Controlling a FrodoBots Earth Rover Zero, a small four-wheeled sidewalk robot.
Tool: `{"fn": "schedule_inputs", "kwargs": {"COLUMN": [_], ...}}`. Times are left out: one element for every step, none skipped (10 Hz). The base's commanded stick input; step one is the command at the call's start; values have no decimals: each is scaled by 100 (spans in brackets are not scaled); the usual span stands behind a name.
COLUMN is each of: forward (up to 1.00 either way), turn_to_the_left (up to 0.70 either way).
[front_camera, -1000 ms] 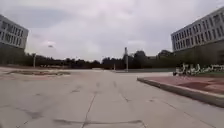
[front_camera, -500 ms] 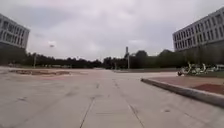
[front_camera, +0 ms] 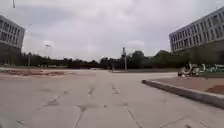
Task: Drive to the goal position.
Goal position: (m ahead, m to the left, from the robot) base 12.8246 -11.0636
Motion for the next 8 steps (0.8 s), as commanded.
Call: {"fn": "schedule_inputs", "kwargs": {"forward": [100, 100, 100, 100, 100, 100, 100, 100], "turn_to_the_left": [0, 0, 0, 0, 0, 0, 0, 0]}}
